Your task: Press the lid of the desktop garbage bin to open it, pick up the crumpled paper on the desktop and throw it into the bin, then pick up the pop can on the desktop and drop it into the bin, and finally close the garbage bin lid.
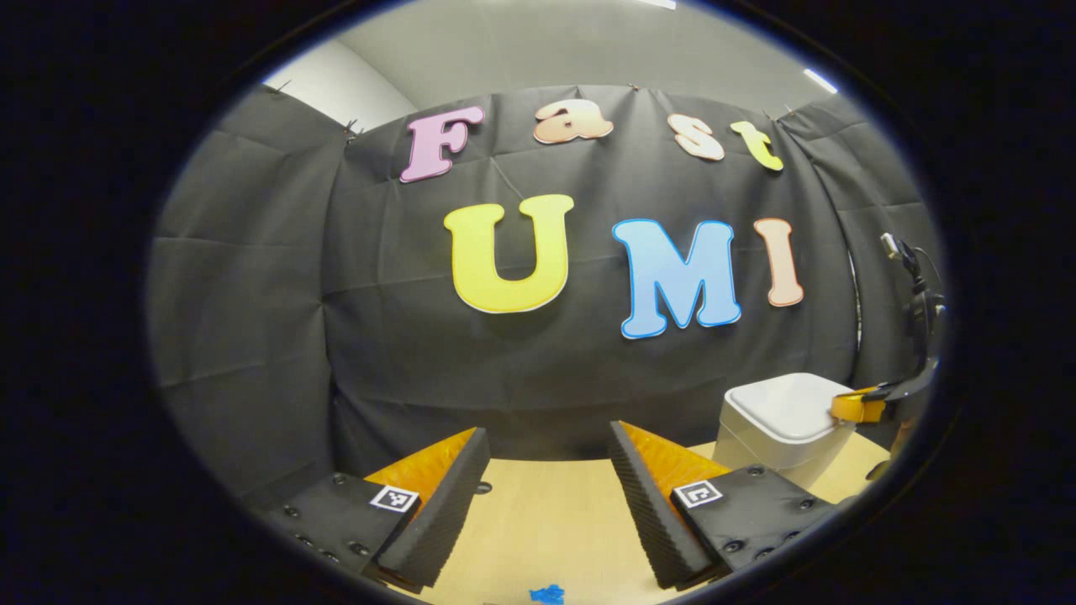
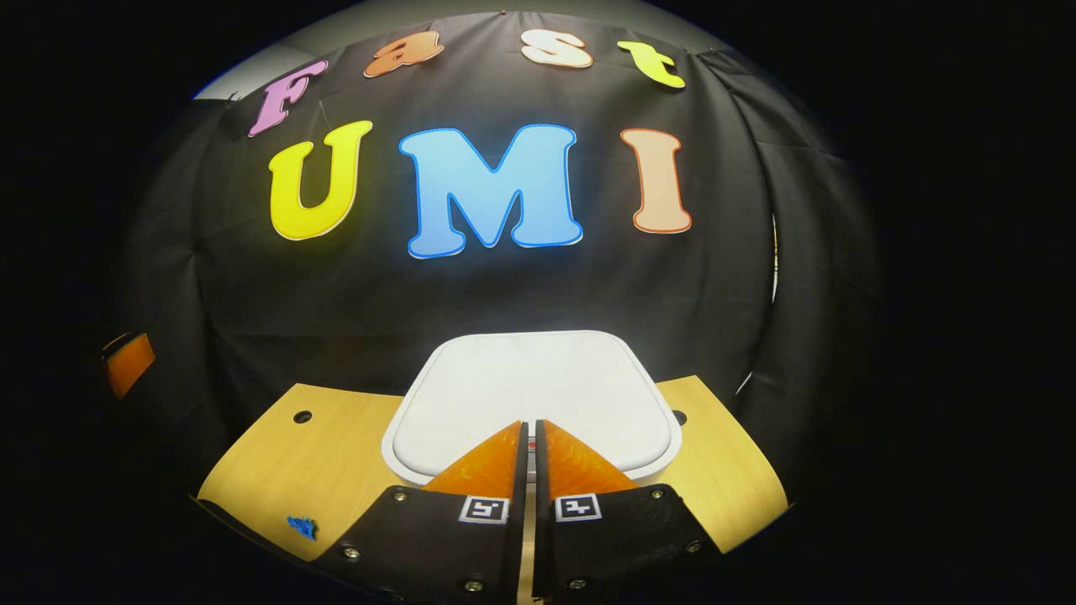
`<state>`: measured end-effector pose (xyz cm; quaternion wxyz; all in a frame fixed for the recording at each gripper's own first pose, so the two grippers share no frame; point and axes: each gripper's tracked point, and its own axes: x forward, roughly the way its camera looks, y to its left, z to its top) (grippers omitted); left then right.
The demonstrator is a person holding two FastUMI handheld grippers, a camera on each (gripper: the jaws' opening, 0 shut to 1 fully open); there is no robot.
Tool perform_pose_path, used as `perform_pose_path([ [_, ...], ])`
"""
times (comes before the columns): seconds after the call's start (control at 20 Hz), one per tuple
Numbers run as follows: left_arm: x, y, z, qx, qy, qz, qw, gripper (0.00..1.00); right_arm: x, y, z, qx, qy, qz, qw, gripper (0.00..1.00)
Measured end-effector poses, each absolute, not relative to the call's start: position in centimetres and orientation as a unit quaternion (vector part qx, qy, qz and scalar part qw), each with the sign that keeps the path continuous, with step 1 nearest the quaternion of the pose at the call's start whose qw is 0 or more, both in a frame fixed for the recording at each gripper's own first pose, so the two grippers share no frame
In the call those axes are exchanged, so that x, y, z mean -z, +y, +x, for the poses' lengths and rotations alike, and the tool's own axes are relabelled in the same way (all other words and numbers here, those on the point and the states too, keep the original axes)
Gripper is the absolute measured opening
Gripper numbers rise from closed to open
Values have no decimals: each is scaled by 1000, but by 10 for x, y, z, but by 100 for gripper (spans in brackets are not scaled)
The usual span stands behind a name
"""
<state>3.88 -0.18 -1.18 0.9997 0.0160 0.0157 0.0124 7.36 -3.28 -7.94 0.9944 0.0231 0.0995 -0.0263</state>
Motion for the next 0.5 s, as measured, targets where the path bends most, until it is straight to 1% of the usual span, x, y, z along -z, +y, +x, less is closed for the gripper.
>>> perform_pose_path([
  [0.25,17,-5,37,-11,23,7,1000,95,79,-31,77,17,94,43,994,6],
  [0.5,19,-4,33,-13,26,4,1000,95,82,-33,84,22,80,27,996,6],
])
